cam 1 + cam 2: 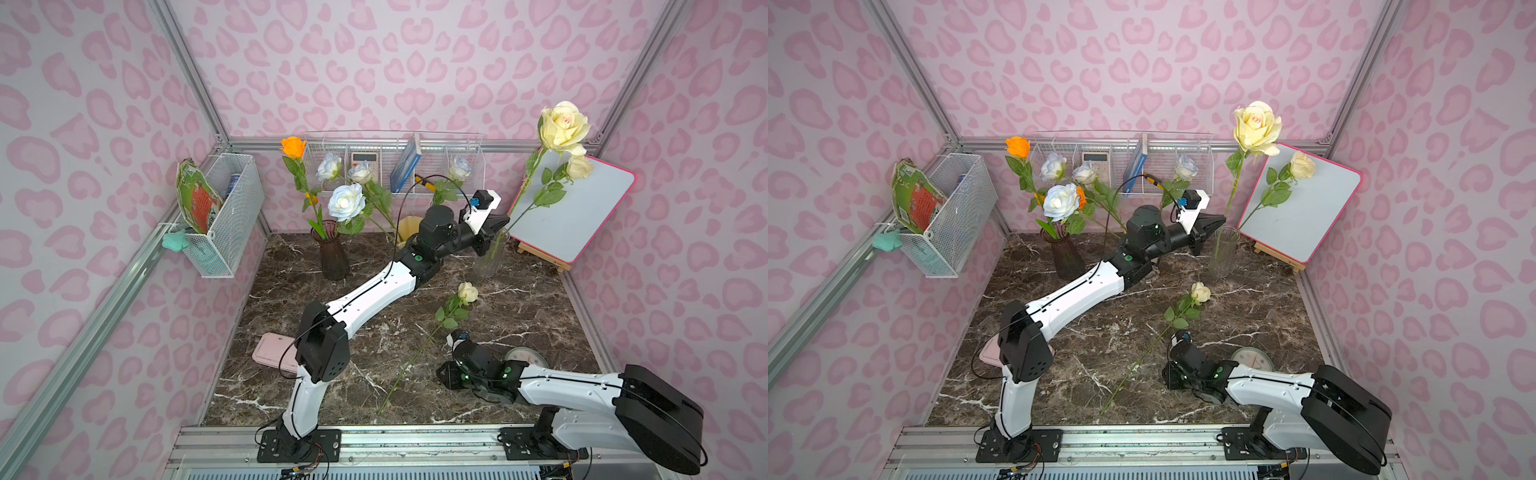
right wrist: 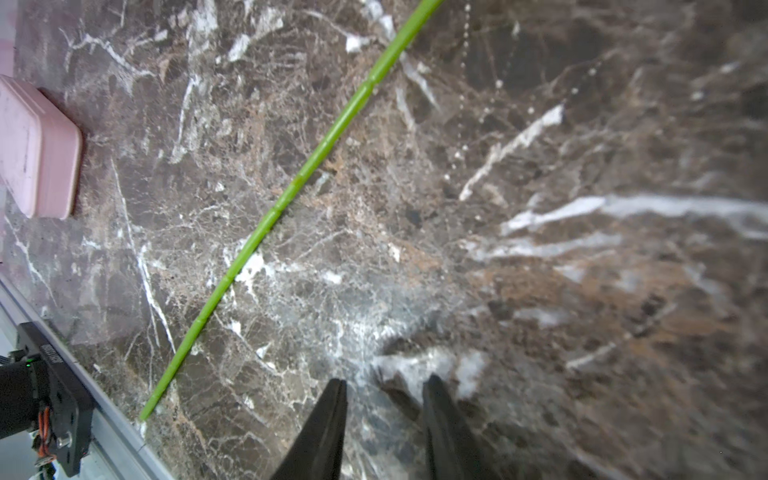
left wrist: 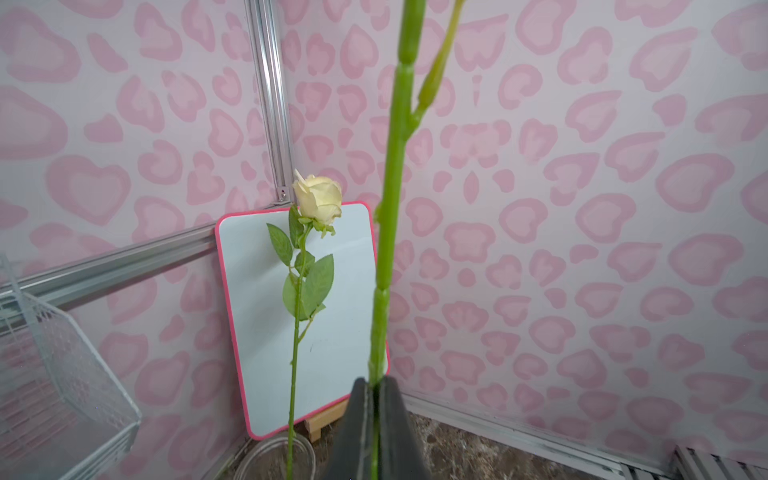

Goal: Arrange the flowers in different vases according to their colors
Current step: Insert the flower into the vase.

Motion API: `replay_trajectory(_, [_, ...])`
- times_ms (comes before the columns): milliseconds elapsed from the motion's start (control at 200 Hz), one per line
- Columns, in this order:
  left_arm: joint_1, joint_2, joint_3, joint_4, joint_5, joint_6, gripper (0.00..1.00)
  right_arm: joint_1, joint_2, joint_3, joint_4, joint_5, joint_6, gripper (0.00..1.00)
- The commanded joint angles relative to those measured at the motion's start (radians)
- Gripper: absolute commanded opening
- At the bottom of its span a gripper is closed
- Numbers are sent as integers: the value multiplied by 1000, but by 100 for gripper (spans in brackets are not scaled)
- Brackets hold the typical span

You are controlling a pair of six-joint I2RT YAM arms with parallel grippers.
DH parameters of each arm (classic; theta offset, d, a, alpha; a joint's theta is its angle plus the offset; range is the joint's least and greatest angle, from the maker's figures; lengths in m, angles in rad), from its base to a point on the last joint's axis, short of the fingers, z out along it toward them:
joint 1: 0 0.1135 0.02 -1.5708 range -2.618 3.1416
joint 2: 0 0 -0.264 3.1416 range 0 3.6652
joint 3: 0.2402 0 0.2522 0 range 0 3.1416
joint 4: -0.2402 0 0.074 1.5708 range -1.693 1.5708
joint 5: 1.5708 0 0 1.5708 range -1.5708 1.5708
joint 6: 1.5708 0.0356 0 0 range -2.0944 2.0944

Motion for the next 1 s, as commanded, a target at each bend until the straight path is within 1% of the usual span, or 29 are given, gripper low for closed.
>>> replay_trajectory(0, [16, 104, 135, 124, -17, 19, 0, -13, 41, -26, -111, -34, -26, 35])
replay_trajectory(80, [23, 203, 253, 139, -24, 20, 0, -21, 63, -26, -96, -45, -42, 35])
replay_trajectory(155, [38, 291, 382, 100, -23, 1, 0, -27, 81, -30, -75, -58, -50, 35])
replay_trajectory(220, [51, 343, 436, 111, -16, -29, 0, -29, 95, -33, -51, -69, -52, 35])
replay_trajectory(280, [57, 368, 441, 145, -26, -41, 0, -30, 110, -37, -32, -81, -55, 35])
replay_trajectory(666, [55, 466, 461, 193, -21, -95, 0, -32, 153, -49, 27, -103, -50, 35])
replay_trajectory(996, [56, 514, 449, 160, -37, -52, 0, -26, 127, -63, 24, -100, -37, 35])
